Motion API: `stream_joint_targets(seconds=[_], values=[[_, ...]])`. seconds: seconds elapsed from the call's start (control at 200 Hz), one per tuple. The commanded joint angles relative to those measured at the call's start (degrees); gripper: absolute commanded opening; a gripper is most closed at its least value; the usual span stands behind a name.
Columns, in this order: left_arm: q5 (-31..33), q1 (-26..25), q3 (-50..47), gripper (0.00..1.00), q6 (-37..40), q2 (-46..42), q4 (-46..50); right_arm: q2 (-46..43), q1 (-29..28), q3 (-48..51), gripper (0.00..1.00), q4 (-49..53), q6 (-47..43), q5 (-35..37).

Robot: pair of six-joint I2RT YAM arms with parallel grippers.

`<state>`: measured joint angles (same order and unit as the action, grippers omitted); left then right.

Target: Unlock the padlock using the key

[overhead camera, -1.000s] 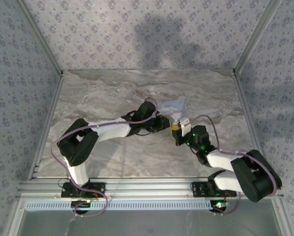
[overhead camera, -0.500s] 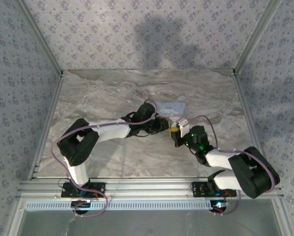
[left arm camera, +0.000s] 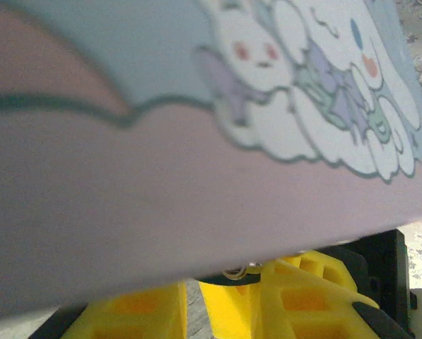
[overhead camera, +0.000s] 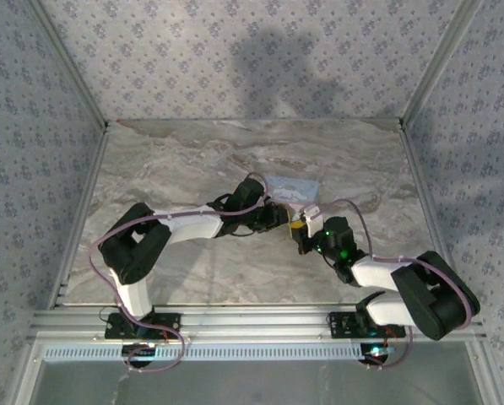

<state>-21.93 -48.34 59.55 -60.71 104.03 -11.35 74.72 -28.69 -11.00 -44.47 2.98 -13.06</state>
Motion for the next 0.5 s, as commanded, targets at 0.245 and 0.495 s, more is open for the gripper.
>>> stream_joint_targets(seconds=[0.245,0.495], values=[[3.2,1.4,-2.3,0.40,0.7,1.6,1.4,4.8,-2.2,-1.8,0.00,-3.2,4.1,5.0],[5.3,2.2,-5.6,0.52,1.1,-2.5,0.8,7.3,-3.4,-2.2,0.00,-2.6,6.8,5.0]])
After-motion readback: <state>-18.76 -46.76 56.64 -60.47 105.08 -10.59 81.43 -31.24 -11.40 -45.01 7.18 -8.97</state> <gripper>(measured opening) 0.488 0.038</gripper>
